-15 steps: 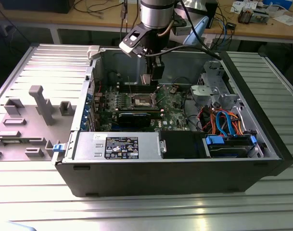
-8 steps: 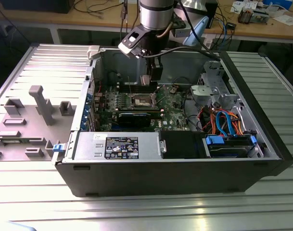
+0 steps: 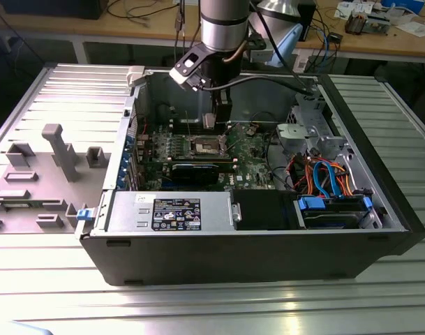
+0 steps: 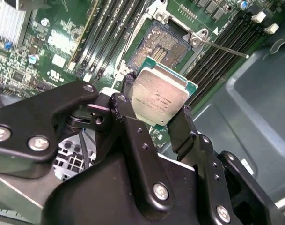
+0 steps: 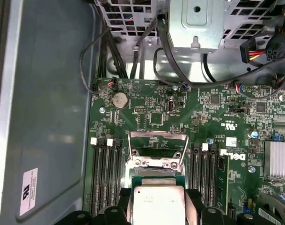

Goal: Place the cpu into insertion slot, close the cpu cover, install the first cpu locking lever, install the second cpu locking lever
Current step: 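Place the cpu into insertion slot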

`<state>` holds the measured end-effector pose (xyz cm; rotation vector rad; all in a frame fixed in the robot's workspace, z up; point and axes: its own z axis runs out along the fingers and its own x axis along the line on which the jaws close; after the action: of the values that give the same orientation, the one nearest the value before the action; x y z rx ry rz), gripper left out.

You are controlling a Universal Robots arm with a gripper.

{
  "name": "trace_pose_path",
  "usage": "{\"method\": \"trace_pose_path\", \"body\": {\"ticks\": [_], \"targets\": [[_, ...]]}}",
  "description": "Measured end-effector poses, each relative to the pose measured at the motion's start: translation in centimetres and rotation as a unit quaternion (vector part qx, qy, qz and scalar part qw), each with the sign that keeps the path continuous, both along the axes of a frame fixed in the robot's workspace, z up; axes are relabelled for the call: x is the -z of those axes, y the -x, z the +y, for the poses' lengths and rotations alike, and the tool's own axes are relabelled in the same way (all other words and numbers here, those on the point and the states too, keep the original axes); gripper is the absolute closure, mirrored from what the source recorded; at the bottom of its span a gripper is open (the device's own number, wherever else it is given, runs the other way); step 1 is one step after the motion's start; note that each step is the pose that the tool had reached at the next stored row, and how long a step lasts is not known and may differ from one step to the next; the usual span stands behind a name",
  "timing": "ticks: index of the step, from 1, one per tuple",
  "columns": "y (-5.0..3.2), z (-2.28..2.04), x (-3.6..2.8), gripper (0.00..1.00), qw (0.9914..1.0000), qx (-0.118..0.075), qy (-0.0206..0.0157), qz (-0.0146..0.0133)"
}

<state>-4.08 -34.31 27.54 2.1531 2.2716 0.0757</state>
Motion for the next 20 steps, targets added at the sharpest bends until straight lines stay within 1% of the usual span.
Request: {"method": "trace_pose_path", "body": {"ticks": [2, 6, 9, 20], "targets": [[0.07, 0.00, 0.24, 0.46, 0.99999, 0.004, 0.0000, 0.0000], [0.15, 0.00, 1.05, 0.46, 0.99998, 0.006, 0.0000, 0.0000], [0.15, 0.00, 1.17, 0.46, 0.99998, 0.006, -0.0001, 0.0000], [0.15, 0.00, 1.23, 0.46, 0.99998, 0.006, 0.0003, 0.0000]]}}
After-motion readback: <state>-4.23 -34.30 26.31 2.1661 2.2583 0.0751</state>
